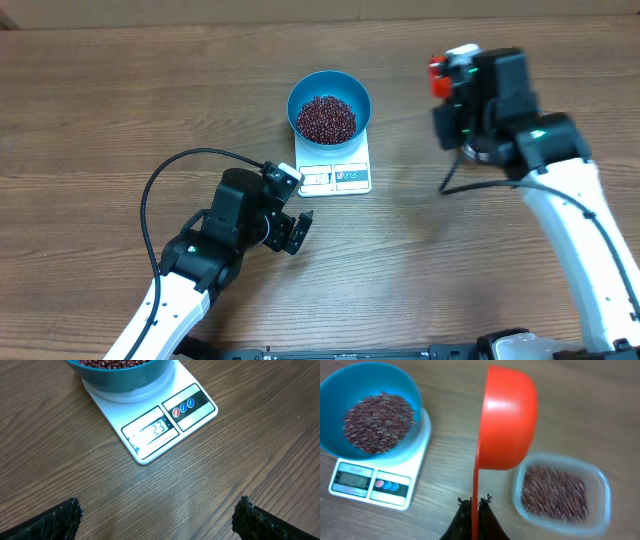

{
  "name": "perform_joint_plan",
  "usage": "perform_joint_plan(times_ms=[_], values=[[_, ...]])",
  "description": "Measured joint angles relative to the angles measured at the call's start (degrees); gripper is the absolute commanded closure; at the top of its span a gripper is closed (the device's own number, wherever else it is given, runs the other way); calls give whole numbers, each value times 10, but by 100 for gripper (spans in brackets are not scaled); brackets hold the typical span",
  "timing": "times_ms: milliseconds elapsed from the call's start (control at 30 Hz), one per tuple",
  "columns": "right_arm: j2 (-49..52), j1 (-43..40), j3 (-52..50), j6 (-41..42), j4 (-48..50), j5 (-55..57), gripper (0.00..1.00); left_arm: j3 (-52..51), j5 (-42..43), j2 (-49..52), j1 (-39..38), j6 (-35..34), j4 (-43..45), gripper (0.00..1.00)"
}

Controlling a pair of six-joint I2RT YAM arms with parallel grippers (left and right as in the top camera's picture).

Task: Scoop item into bowl and weigh 150g on scale
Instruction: 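Bring the empty scoop back over the bean tub with the right gripper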

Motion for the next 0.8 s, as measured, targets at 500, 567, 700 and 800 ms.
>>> perform_joint_plan(times_ms=[500,567,700,800], values=[[168,-144,226,15,-284,-67,96,0,0,0,0,0,0,0],[204,-152,226,16,-296,-69,96,0,0,0,0,0,0,0],[266,-164,226,16,-302,-71,96,0,0,0,0,0,0,0],[290,-171,226,15,-302,-70,96,0,0,0,0,0,0,0]])
